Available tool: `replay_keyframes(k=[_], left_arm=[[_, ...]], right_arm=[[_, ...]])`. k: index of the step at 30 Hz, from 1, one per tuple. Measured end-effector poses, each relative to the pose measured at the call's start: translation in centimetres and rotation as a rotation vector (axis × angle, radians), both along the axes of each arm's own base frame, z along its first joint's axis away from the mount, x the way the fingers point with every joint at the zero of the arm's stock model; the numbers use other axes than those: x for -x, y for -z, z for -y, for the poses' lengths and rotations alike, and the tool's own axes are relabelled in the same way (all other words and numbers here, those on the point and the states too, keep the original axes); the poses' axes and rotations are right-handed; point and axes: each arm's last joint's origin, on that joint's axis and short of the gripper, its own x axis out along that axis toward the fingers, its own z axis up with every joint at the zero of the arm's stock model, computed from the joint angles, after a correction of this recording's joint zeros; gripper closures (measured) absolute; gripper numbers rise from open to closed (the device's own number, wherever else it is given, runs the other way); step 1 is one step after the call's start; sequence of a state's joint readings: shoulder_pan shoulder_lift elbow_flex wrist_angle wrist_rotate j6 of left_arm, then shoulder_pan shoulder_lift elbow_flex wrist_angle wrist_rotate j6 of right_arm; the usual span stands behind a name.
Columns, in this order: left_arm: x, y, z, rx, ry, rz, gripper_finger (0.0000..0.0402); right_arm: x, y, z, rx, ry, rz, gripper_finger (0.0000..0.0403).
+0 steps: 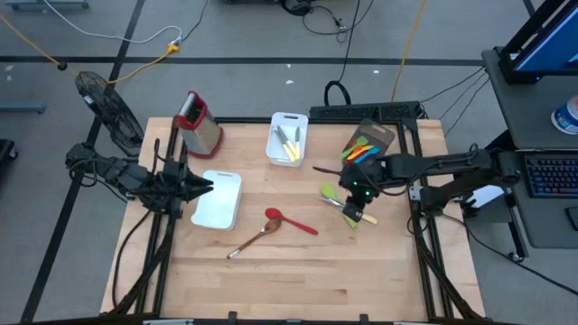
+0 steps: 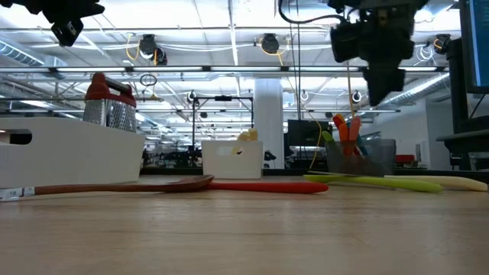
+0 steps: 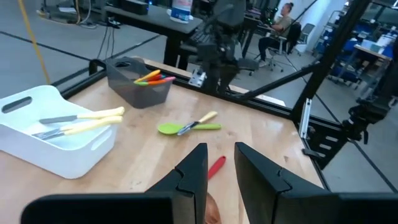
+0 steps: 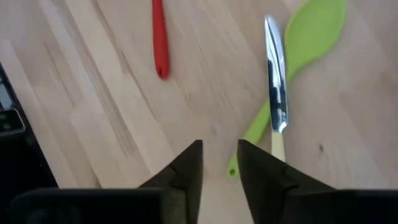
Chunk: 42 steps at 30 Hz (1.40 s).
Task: Pick & Place Kitchen Items
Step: Put the yellow table knife into the top white bin
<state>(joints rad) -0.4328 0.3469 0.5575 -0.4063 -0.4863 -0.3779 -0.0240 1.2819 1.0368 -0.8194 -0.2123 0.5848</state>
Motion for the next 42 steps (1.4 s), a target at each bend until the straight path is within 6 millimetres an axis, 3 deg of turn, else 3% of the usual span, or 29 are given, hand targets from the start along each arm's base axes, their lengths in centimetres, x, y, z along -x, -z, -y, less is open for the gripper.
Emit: replay_keyframes(k=[6,11,21,42], left_arm=[[0.0,0.0,-0.1,0.003,-0.042,0.004,0.0320],[0.0,0.0,-0.1,0.015,-0.051,0.006,0.0320],[0.0,0.0,-0.1,0.048,-0.057,0.009,0.0320],[0.0,0.1,-0.2,0.052,-0.077,0.004,0.0320]], right_arm=[[2.2,1.9,-0.8,-0.017,0.005,-0.058,0.0251],[3.7,4.2,-1.1,-0.016,-0.007,-0.107,0.0223],[5.0,7.6,-1.0,0.074,-0.112,-0.113,0.0234],[4.9,8.4,-2.0,0.241,-0.216,-0.049,0.0243]])
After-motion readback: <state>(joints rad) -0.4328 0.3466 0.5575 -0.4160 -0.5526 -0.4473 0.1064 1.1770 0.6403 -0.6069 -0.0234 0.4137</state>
